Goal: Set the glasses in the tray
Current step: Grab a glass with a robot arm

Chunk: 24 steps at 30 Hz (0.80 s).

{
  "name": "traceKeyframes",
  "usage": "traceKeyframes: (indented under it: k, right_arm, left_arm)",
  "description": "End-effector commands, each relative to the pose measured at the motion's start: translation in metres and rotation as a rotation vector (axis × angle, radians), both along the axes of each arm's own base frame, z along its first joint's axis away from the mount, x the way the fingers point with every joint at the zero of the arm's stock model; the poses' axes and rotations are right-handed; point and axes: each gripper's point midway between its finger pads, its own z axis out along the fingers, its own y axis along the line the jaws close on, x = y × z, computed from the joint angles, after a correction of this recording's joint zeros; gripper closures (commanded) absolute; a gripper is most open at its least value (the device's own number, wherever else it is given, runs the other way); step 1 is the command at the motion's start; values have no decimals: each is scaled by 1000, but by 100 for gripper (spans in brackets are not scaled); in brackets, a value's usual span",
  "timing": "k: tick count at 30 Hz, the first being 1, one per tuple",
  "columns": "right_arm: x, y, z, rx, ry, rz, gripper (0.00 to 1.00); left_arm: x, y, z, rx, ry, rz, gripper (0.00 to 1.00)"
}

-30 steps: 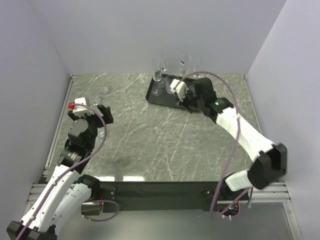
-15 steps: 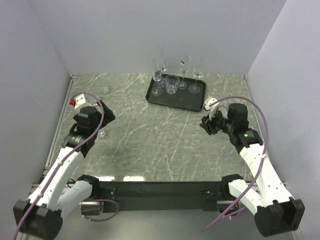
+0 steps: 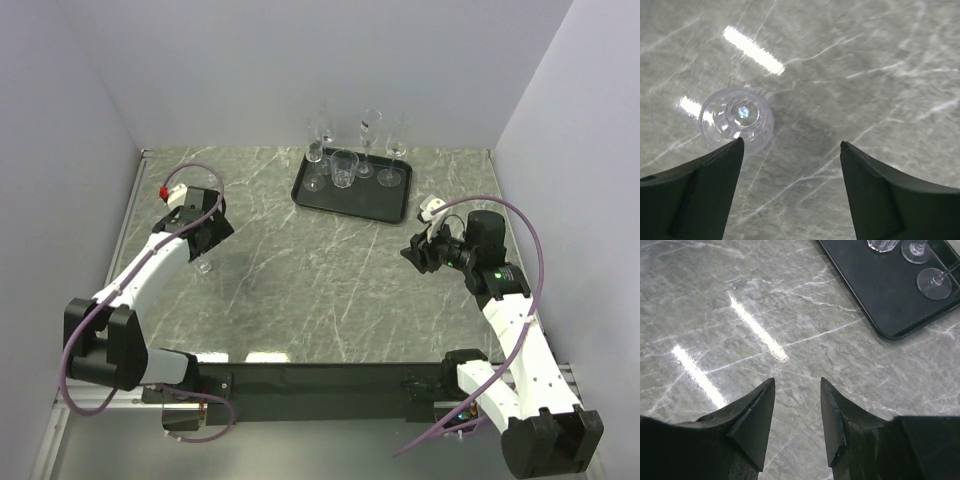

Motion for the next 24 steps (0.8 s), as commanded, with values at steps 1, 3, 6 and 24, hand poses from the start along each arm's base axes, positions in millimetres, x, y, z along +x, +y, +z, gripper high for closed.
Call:
traceKeyframes:
  k: [1,3,6,24]
  right_arm:
    - [1,1,12,21,-50,9,51]
    - [1,1,13,22,-55,8,51]
    - [1,0,12,21,-55,4,51]
    - [1,-5,15,31,-64,-12,51]
  left_arm:
    - [5,10,8,26,2,74,19]
    - [7,12,-2,35,33,84,21]
    - [14,12,-11,32,49,83,24]
    - [23,19,-42,57,127,100,74]
